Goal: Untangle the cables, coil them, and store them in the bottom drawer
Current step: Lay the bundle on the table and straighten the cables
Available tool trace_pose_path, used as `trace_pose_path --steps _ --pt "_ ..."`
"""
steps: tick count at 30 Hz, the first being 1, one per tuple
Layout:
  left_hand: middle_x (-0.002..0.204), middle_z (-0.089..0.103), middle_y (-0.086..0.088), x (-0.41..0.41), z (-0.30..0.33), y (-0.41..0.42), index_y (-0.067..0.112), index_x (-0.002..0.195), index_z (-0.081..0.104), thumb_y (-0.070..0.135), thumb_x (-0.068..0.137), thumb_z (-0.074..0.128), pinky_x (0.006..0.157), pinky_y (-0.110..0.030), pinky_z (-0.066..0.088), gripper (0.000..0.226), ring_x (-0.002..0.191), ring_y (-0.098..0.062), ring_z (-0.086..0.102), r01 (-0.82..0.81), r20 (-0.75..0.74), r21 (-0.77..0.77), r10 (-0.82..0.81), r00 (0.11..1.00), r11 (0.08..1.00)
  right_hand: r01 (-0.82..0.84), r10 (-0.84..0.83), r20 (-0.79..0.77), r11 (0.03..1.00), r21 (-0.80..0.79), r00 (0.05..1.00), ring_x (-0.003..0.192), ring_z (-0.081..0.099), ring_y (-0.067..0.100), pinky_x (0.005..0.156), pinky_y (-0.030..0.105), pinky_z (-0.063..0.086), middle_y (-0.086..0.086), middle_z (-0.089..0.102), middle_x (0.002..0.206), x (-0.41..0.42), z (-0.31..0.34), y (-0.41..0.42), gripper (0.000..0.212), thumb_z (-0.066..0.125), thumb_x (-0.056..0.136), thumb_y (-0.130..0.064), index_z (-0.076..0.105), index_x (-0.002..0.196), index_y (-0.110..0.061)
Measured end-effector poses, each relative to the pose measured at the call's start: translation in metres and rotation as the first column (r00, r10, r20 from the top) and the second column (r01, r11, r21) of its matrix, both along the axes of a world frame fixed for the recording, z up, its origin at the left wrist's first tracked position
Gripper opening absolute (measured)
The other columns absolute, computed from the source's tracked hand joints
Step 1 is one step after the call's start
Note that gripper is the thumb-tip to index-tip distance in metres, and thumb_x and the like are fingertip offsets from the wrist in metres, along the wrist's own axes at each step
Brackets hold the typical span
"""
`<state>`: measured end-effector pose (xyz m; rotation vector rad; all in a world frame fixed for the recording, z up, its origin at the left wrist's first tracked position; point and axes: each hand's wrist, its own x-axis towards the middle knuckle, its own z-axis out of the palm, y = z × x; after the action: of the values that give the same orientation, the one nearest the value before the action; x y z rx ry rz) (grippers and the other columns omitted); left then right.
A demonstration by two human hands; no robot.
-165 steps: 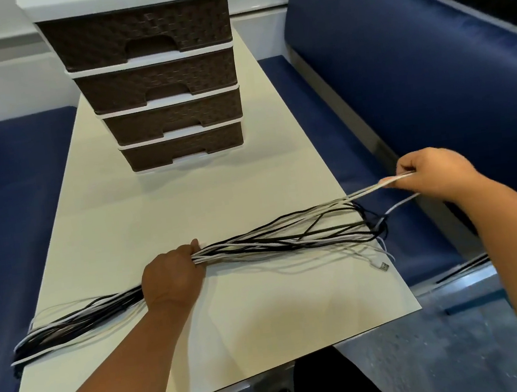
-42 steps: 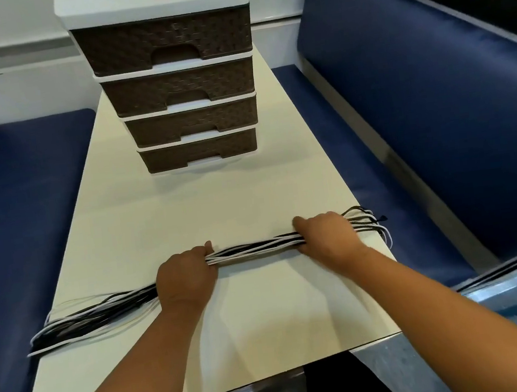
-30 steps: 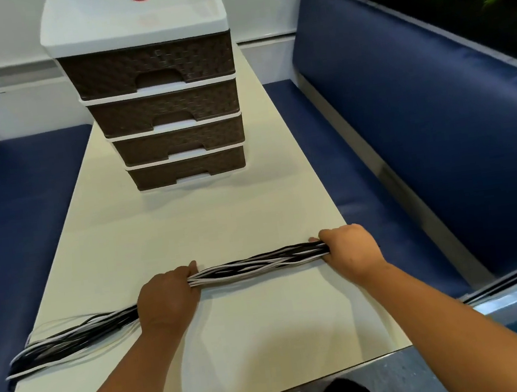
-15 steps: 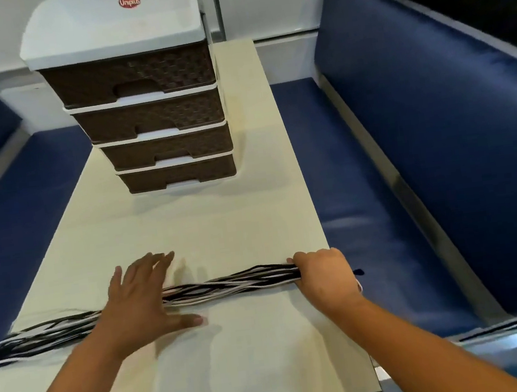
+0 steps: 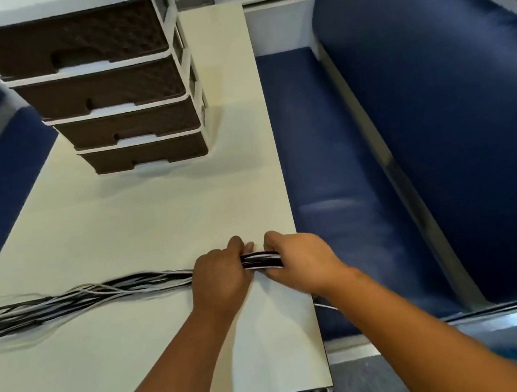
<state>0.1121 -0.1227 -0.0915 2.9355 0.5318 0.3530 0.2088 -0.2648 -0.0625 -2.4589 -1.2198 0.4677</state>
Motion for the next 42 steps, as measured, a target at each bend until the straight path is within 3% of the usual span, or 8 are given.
trace_pose_path --steps 3,6,10,16,22,28,36,42 --pt "0.042 0.048 -0.005 0.002 -0.001 -0.002 0.017 0.073 0.049 0.035 0.093 0.049 0.044 -0.028 0.024 0.026 0.039 -0.034 0.047 -0.019 0.017 0.032 0.019 1.0 0.999 0.028 -0.056 -0.485 0.998 -0.063 0.873 0.064 0.056 0.01 0.056 0.027 0.041 -0.007 0.061 0.073 0.029 0.02 -0.029 0.044 0.071 0.075 -0.06 0.053 0.085 -0.022" --pt "0.044 0.049 -0.005 -0.001 -0.001 -0.003 0.017 0.077 0.049 0.035 0.094 0.046 0.046 -0.029 0.025 0.025 0.041 -0.034 0.048 -0.011 0.027 0.009 0.011 1.0 1.0 0.015 -0.119 -0.626 0.985 -0.17 0.771 0.054 0.052 0.011 0.062 0.025 0.043 -0.005 0.058 0.056 0.052 0.017 -0.053 0.058 0.053 0.08 -0.075 0.053 0.069 -0.018" --pt "0.045 0.049 -0.005 -0.002 -0.004 -0.003 0.016 0.078 0.047 0.036 0.096 0.041 0.045 -0.03 0.031 0.028 0.042 -0.034 0.047 -0.028 0.045 0.008 0.028 0.999 1.0 0.139 -0.278 -0.575 0.951 -0.275 0.769 0.059 0.05 0.017 0.069 0.03 0.042 -0.003 0.055 0.06 0.08 -0.012 -0.093 0.068 0.046 0.072 -0.086 0.049 0.063 -0.019" --pt "0.049 0.053 -0.008 -0.001 -0.003 -0.005 0.014 0.081 0.05 0.034 0.098 0.046 0.048 -0.03 0.028 0.026 0.047 -0.036 0.051 -0.068 0.008 0.007 0.068 0.998 0.998 0.177 -0.227 -0.575 0.974 -0.142 0.786 0.062 0.052 0.018 0.058 0.034 0.042 0.001 0.055 0.066 0.098 -0.037 -0.149 0.046 0.078 0.068 -0.059 0.06 0.076 -0.017" --pt "0.055 0.057 -0.008 -0.001 0.0 -0.006 0.015 0.086 0.053 0.027 0.094 0.055 0.05 -0.031 0.028 0.015 0.054 -0.036 0.055 -0.107 -0.022 -0.03 0.106 0.994 0.994 0.218 -0.259 -0.13 0.939 -0.265 0.957 0.08 0.054 0.016 0.073 0.037 0.036 -0.007 0.058 0.071 0.104 -0.03 -0.15 0.045 0.062 0.077 -0.067 0.056 0.065 -0.024" --pt "0.051 0.054 -0.007 -0.002 -0.001 -0.004 0.015 0.083 0.051 0.032 0.095 0.047 0.047 -0.029 0.026 0.021 0.048 -0.034 0.05 -0.086 0.004 -0.021 0.087 0.996 0.996 0.23 -0.256 -0.003 0.872 -0.432 0.967 0.122 0.04 0.024 0.092 0.045 0.033 -0.006 0.046 0.134 0.113 -0.025 -0.158 0.03 0.055 0.086 -0.048 0.068 0.108 -0.033" --pt "0.047 0.05 -0.007 -0.002 -0.003 -0.002 0.015 0.079 0.051 0.028 0.093 0.049 0.046 -0.028 0.025 0.02 0.042 -0.03 0.04 -0.065 0.037 -0.018 0.066 0.997 0.998 0.468 -0.488 -0.144 0.87 -0.154 0.861 0.084 0.061 0.022 0.075 0.044 0.054 0.002 0.066 0.096 0.109 -0.033 -0.169 0.012 0.058 0.09 -0.023 0.063 0.099 -0.028" --pt "0.045 0.049 -0.006 -0.002 -0.007 0.0 0.014 0.079 0.051 0.034 0.093 0.04 0.045 -0.029 0.028 0.028 0.041 -0.028 0.036 -0.06 0.064 -0.016 0.061 0.996 0.998 0.459 -0.516 -0.068 0.809 -0.367 0.854 0.119 0.051 0.035 0.093 0.046 0.048 0.01 0.043 0.141 0.1 -0.051 -0.161 0.063 0.054 0.089 -0.005 0.036 0.146 -0.024"
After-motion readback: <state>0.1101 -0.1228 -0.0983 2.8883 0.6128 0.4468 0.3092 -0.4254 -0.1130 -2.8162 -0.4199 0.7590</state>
